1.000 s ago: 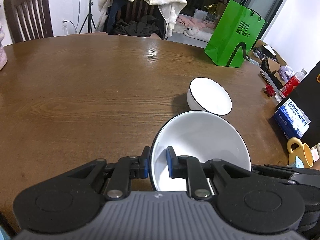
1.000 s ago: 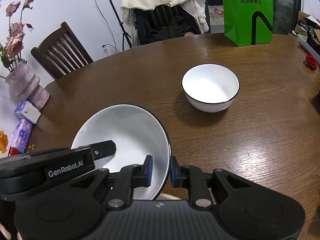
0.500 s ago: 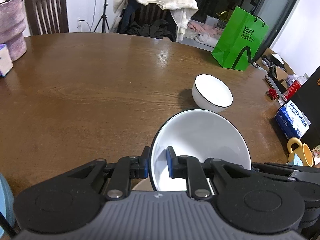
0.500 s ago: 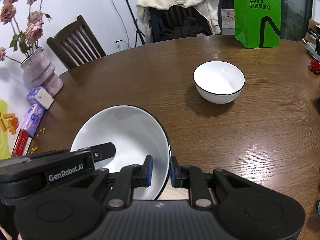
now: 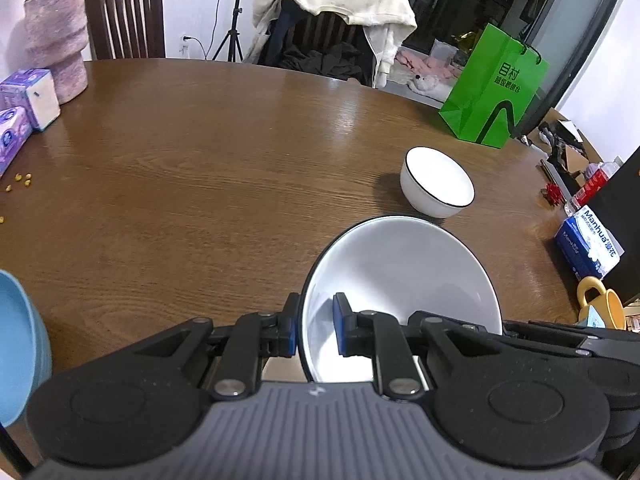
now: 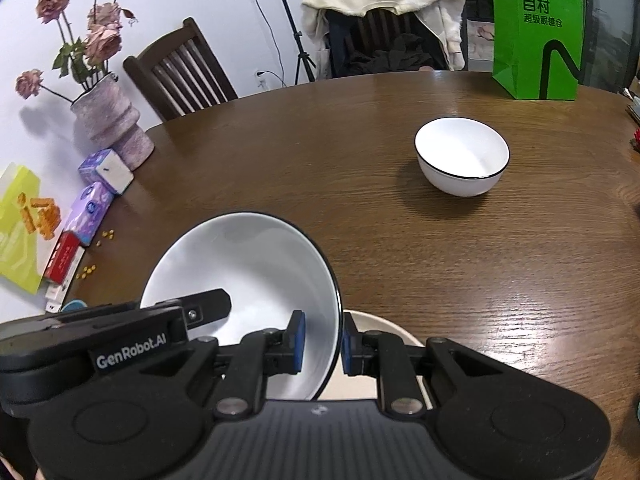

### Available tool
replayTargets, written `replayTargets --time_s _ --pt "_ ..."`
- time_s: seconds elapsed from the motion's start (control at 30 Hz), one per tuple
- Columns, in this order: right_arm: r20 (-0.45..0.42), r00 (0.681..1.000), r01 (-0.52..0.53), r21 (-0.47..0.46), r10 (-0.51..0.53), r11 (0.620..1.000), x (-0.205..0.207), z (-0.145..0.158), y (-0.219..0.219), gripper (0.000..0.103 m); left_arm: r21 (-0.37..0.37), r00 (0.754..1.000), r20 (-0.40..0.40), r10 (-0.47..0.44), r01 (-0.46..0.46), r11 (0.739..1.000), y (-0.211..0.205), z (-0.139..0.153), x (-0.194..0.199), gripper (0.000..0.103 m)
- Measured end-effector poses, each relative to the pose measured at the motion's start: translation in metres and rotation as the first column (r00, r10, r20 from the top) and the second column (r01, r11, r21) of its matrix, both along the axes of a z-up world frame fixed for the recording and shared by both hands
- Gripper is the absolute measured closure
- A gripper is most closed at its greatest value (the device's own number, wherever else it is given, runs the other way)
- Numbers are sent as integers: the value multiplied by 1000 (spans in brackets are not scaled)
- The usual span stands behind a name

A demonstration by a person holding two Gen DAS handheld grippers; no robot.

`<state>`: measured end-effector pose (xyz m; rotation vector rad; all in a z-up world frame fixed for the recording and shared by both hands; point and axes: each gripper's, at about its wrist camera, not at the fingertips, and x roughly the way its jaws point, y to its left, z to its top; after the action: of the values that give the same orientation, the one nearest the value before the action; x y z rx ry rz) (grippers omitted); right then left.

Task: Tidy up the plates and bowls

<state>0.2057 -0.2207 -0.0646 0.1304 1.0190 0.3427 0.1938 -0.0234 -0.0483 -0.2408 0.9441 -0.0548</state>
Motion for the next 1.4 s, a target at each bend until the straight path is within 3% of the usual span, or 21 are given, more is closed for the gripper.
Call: replayTargets --time_s 0.77,1.4 --pt "16 1000 -25 -6 25 1000 -40 14 40 86 -7 1000 13 9 -9 1000 39 11 -35 86" --pt "8 999 -45 9 45 999 -62 26 100 86 -4 1000 8 18 -18 1000 104 24 -60 86"
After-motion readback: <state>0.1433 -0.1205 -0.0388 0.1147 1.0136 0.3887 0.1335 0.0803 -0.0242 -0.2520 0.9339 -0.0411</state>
